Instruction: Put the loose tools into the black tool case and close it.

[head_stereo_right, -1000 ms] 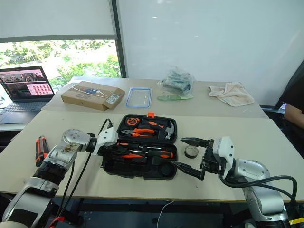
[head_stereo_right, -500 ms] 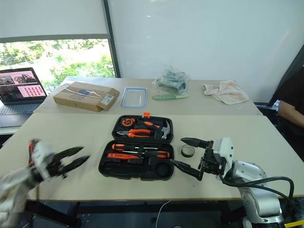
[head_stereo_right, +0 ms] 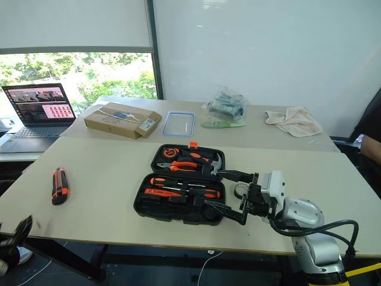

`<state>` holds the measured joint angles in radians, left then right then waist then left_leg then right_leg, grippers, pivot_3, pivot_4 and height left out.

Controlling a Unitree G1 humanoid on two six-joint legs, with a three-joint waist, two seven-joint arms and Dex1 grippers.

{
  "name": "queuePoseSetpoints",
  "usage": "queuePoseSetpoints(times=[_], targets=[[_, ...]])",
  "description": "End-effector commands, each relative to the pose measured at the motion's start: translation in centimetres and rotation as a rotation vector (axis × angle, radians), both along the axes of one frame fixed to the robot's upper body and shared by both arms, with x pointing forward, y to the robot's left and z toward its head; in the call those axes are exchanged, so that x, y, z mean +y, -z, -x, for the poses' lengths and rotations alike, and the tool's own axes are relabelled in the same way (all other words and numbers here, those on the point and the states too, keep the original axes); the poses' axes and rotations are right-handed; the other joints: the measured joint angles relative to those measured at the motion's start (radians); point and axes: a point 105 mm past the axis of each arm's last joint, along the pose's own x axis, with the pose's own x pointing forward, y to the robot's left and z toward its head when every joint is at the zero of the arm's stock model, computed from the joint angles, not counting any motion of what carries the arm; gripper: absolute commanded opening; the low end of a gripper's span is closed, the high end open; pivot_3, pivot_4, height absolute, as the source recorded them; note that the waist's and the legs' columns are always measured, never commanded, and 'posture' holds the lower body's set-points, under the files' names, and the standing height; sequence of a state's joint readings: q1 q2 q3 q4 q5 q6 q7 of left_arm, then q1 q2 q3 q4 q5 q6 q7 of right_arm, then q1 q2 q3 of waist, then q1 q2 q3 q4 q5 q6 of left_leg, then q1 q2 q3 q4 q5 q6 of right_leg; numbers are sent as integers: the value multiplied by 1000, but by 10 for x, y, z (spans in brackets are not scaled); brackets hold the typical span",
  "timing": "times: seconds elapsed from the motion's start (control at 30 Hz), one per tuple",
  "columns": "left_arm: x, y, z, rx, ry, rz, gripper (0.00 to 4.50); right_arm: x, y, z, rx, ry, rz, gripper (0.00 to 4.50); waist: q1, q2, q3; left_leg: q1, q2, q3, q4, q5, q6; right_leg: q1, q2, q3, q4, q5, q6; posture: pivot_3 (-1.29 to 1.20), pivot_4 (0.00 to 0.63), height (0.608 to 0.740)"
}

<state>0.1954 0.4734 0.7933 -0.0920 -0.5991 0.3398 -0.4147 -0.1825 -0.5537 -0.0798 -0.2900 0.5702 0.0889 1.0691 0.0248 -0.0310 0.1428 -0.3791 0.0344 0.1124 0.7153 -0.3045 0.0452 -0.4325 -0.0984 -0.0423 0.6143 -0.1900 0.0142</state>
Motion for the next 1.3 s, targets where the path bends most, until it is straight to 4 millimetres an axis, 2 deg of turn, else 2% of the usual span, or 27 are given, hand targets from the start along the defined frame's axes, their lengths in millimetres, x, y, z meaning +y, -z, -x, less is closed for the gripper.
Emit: queuePoseSetpoints(times=[0.03,0.13,0.27,0.43,0.53,0.63,0.8,0.87,0.93,1.07,1.1,1.17,1.2,1.3], targets=[[1,-20,-32,64,-20,-6,4448,2,-6,0,-33,-16,8,4500,-6,-1,-1,0,0,0,0,0,0,0,1,0,0,0,0,0,150,740],[14,-19,-57,179,-104,23,4448,4,-6,-1,-31,-25,11,4500,-16,-1,0,1,0,0,-2,1,-1,0,2,1,0,0,0,0,150,740],[18,-18,-82,265,-119,19,4448,7,-5,-2,-28,-32,16,4500,-29,-1,0,3,-1,2,-4,5,-9,0,4,1,-1,0,-1,0,150,740],[25,-7,-100,363,-162,-1,4448,6,-5,-2,-28,-26,19,4500,-30,-1,0,-1,0,2,-5,5,-12,-4,5,1,-1,-1,-2,0,150,740],[21,1,-108,398,-136,16,4448,5,-5,-3,-28,-17,20,4500,-28,-1,0,-2,0,2,-5,6,-12,-5,4,1,-1,-1,-2,0,150,740],[14,10,-112,429,-96,64,3700,5,-5,-2,-28,-14,20,4500,-27,-1,0,-2,0,2,-5,5,-12,-5,4,1,0,-1,-2,0,150,740],[14,20,-107,453,-102,79,1917,4,-5,-3,-30,-5,19,4500,-20,-1,0,-1,0,2,-5,5,-12,-4,2,1,2,-1,-1,0,150,740],[16,15,-107,407,-100,79,1722,3,-5,-2,-28,-3,21,4500,-20,-1,0,-1,0,2,-5,5,-12,-4,1,1,2,-1,-1,0,150,740],[14,-1,-111,289,-55,74,1721,2,-4,-2,-26,-1,23,4500,-20,-1,0,-1,0,2,-5,5,-12,-4,1,1,2,-1,-1,0,150,740],[-3,-41,-118,61,118,37,1721,-1,-4,-1,-23,4,33,4500,-15,-1,0,-2,0,2,-5,5,-12,-5,1,1,2,0,-2,0,150,740],[-14,-55,-120,2,209,19,1721,-3,-5,-1,-24,8,36,4500,-14,-2,0,-2,0,2,-4,5,-12,-6,1,0,2,0,-2,0,150,740],[-42,-79,-119,-97,431,-25,1721,-7,-6,-1,-25,23,41,4500,-12,-4,2,-4,0,2,-4,5,-12,-6,1,0,2,0,-2,0,150,740],[-65,-87,-116,-112,592,-77,1721,-9,-6,-1,-25,29,45,4500,-12,-5,2,-5,0,1,-3,6,-12,-7,0,-1,2,0,-2,0,150,740],[-127,-85,-94,-46,1049,-242,1721,-14,-6,0,-23,45,57,4500,-13,-5,2,-6,0,2,-4,5,-12,-7,1,-1,0,0,-2,0,150,740]])
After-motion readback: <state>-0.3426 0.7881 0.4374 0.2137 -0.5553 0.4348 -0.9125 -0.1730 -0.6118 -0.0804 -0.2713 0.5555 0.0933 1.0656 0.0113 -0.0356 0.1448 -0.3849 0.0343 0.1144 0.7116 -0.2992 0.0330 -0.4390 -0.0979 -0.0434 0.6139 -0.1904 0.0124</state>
